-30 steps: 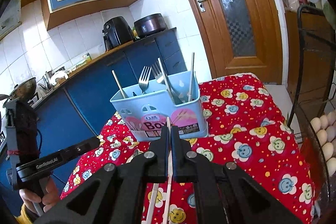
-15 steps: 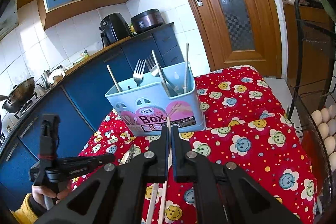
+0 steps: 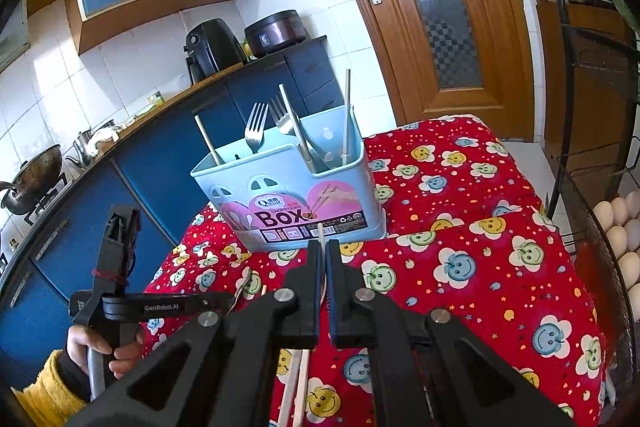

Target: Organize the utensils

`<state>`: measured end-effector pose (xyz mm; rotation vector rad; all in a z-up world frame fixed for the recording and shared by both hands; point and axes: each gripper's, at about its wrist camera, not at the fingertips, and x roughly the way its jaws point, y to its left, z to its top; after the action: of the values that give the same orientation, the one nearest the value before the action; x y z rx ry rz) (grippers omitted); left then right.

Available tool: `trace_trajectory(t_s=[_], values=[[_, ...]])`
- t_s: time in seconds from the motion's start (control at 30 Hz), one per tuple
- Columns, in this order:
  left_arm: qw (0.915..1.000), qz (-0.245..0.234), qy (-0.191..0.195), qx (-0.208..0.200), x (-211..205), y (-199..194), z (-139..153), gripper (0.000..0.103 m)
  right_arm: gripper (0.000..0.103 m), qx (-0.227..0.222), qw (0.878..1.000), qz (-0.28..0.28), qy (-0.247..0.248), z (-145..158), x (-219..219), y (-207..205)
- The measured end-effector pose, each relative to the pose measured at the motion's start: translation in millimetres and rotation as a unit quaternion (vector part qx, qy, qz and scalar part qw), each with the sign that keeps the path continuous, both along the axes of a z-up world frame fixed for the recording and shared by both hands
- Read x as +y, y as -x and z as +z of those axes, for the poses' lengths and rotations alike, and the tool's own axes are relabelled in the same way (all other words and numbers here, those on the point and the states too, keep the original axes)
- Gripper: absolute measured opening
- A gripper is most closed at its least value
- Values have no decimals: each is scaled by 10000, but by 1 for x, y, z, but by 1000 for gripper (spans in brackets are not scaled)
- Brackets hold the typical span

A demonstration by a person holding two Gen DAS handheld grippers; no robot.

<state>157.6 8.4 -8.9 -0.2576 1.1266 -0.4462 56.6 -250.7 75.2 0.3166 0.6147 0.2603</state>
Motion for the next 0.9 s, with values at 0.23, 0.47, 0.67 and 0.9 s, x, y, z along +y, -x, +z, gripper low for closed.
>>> trace_trajectory(t_s=[0.23,0.47,0.67,0.9], values=[[9996,-97,236,80,4,1,0,35,4,25,10000,10,-15,-2,0,-1],[9996,-240,113,-72,-8,0,-1,35,4,36,10000,48,-24,-4,1,-1],[9983,-305,483,109,-2,-14,-7,9,4,40,10000,46,-32,-4,2,0],[9983,-282,515,-38,-4,-7,-7,2,4,21,10000,47,-12,-3,2,0]])
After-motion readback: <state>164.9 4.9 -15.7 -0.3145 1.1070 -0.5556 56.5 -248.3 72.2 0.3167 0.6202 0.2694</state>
